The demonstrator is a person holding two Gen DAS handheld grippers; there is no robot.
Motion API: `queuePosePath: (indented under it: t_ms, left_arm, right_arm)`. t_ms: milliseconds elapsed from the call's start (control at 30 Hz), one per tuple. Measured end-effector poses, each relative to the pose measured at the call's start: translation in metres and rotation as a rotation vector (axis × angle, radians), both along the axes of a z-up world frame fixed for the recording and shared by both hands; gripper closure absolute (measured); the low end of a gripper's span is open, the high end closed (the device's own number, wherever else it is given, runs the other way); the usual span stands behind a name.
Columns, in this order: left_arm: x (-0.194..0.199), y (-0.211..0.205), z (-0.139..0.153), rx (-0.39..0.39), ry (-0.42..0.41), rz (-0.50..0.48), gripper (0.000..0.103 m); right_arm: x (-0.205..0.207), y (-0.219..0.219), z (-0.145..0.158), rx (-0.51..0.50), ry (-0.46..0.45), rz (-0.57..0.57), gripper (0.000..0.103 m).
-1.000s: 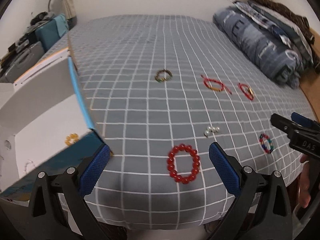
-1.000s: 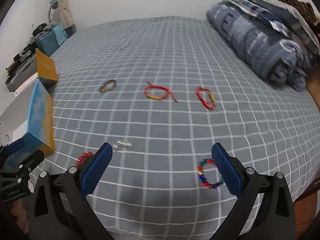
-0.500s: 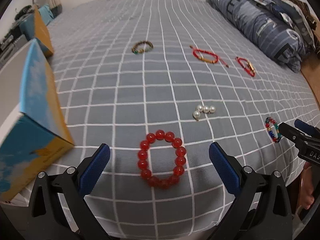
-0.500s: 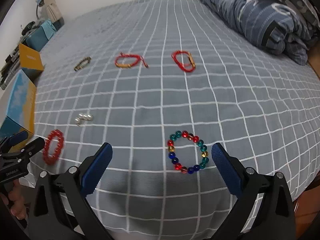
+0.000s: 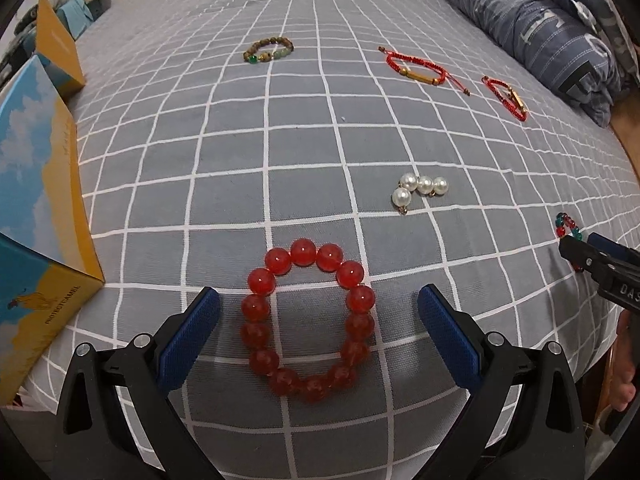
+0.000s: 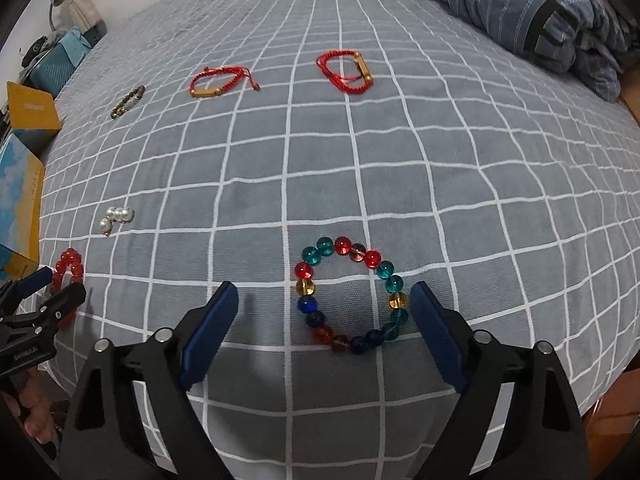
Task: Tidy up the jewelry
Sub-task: 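Grasp the red bead bracelet with the left tool while the right tool grasps the multicolour bracelet, then carry the red and multicolour bracelets with both tools into the white box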
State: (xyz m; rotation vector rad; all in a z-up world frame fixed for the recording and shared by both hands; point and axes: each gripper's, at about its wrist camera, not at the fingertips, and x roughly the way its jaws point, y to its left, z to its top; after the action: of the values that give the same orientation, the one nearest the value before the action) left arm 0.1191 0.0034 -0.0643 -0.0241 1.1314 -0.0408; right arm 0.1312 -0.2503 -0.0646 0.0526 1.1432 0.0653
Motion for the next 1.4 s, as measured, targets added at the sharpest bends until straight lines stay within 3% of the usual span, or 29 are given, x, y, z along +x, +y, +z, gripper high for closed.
queuePosePath:
  t_ms: [200, 333, 467, 533, 567, 600, 767, 833, 933, 1000, 1400]
  left_arm:
    - [0.002, 0.003, -0.004, 0.000, 0.012, 0.003, 0.015]
    - [0.001, 0.002, -0.002, 0.013, 0.014, 0.001, 0.032]
    - [0.000, 0.004, 0.000, 0.006, 0.020, 0.000, 0.052]
    - [0.000, 0.005, 0.001, -0.001, 0.023, 0.001, 0.062]
    - [-0.001, 0.007, 0.002, -0.006, 0.020, 0.003, 0.074]
    - [-0.001, 0.009, 0.003, -0.006, 0.017, 0.009, 0.077]
    - [-0.001, 0.014, 0.008, -0.038, 0.007, 0.013, 0.079]
    - [-0.002, 0.013, 0.010, -0.031, -0.003, 0.014, 0.090]
    - [-0.005, 0.013, 0.017, -0.028, -0.025, 0.016, 0.090]
    - [-0.005, 0.015, 0.017, -0.035, -0.020, 0.017, 0.090]
    - [-0.011, 0.016, 0.030, -0.053, -0.057, 0.013, 0.090]
  right_arm:
    - [0.005, -0.001, -0.008, -0.018, 0.035, -0.032, 0.033]
    - [0.008, -0.004, -0.012, -0.008, 0.061, -0.059, 0.042]
    - [0.011, -0.002, -0.012, 0.012, 0.078, -0.061, 0.064]
    - [0.011, -0.002, -0.011, 0.014, 0.080, -0.066, 0.082]
    - [0.011, -0.002, -0.010, 0.022, 0.080, -0.070, 0.085]
    - [0.011, -0.002, -0.010, 0.027, 0.078, -0.074, 0.085]
    - [0.009, -0.003, -0.003, 0.038, 0.055, -0.086, 0.085]
    - [0.008, -0.004, 0.000, 0.041, 0.046, -0.087, 0.085]
    - [0.004, -0.005, 0.005, 0.047, 0.030, -0.088, 0.086]
    - [0.003, -0.005, 0.009, 0.045, 0.019, -0.085, 0.094]
    - [-0.002, -0.005, 0.027, 0.061, -0.048, -0.080, 0.094]
